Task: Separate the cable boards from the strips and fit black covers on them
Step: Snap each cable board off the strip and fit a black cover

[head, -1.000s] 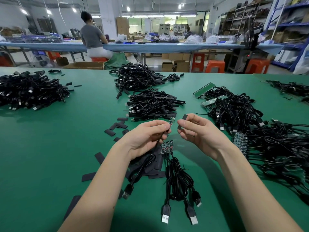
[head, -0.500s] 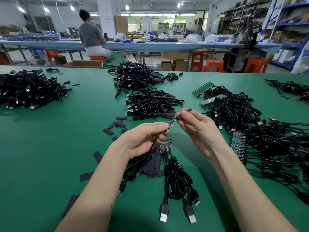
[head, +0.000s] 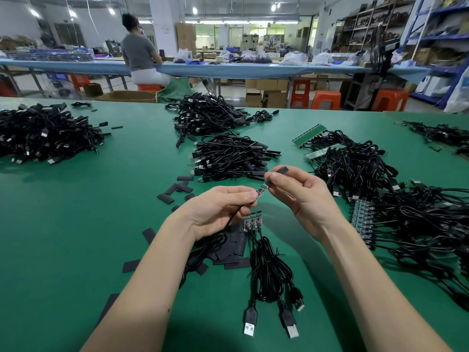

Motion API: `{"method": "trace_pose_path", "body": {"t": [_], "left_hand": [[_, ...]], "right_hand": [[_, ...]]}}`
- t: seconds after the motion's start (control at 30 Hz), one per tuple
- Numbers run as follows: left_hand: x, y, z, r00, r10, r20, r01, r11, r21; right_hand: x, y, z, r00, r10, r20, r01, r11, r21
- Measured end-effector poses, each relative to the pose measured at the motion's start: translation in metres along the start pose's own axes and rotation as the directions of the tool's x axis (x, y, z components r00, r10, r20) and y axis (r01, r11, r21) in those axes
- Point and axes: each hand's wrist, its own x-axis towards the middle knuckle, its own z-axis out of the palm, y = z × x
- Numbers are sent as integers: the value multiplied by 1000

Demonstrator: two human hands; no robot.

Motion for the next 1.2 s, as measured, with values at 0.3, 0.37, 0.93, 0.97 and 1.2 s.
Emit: {"method": "trace_pose_path", "body": {"t": [0.3, 0.37, 0.93, 0.97, 1.2], "left_hand": [[-6, 1, -1, 998, -11, 58, 7, 997, 72], [-7, 0, -1, 998, -6, 64, 1, 998, 68], [3, 1, 8, 895, 432, -111, -339, 821, 460], [4, 0, 9, 877, 471, -101, -359, 779, 515], [4, -2, 13, 816, 570, -96, -389, 664, 639]], "right_hand": [[-6, -4, -12, 966, 169, 197, -175, 985, 11], [-6, -6, -11, 962, 155, 225, -154, 988, -20], [0, -2, -10, 995, 84, 56, -85, 996, 13], [0, -1, -11, 995, 91, 35, -92, 995, 34], [1, 4, -11, 993, 115, -5, -115, 991, 72]]}}
